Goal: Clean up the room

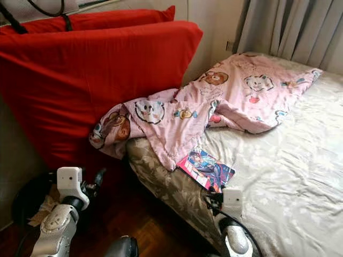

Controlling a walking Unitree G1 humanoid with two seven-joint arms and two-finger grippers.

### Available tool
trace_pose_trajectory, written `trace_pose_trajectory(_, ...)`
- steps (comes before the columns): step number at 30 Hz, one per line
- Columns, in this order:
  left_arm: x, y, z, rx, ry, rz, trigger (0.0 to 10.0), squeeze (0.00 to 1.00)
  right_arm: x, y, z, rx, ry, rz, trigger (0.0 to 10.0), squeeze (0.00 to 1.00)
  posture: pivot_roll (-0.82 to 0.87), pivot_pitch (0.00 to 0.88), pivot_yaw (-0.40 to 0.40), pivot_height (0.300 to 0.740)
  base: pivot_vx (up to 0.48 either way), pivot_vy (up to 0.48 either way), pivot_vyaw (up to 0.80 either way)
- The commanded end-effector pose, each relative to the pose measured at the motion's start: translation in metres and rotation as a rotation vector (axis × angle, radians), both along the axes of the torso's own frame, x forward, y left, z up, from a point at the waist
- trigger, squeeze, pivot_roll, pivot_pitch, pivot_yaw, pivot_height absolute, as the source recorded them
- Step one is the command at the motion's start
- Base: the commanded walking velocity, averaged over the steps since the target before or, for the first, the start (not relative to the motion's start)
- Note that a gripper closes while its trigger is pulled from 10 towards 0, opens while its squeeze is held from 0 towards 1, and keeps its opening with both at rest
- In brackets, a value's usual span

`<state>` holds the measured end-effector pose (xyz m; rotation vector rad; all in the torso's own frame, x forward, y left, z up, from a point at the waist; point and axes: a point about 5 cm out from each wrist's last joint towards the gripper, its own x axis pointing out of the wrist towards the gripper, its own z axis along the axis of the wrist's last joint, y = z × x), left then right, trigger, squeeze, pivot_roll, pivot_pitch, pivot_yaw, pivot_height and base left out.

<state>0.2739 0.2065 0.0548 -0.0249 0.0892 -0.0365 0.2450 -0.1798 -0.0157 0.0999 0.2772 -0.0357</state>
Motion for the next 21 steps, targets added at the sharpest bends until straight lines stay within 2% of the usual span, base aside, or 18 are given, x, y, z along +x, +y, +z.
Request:
trace_pose_trajectory(1,0.0015,0.0,0.0015,-0.013,-0.001,-0.005,10.0,0.0,0.0014,0.0001,-0.0003,0.008,0.005,-0.015,10.0,0.0,-0.02,0.007,-0.01,0.627,0.0,0.0,0.0)
trace_pose_trajectory(11,0.0012,-0.0006,0.0013,-0.017,-0.001,-0.003,10.0,0.0,0.0029,-0.0003,-0.002,0.029,0.029,-0.027,10.0,0.0,-0.02,0.009,-0.012,0.627,0.0,0.0,0.0)
trace_pose_trajectory(15,0.0015,-0.0001,0.0013,-0.018,-0.001,0.0,10.0,0.0,0.0042,0.0013,-0.0016,0.035,0.028,-0.026,10.0,0.0,-0.01,0.007,-0.014,0.627,0.251,0.0,-0.49)
trace_pose_trajectory(21,0.0028,0.0009,0.0023,-0.018,-0.004,0.001,10.0,0.0,0.0073,0.004,-0.0004,0.034,0.026,-0.02,10.0,0.0,0.0,0.001,-0.01,0.627,0.259,0.0,0.0)
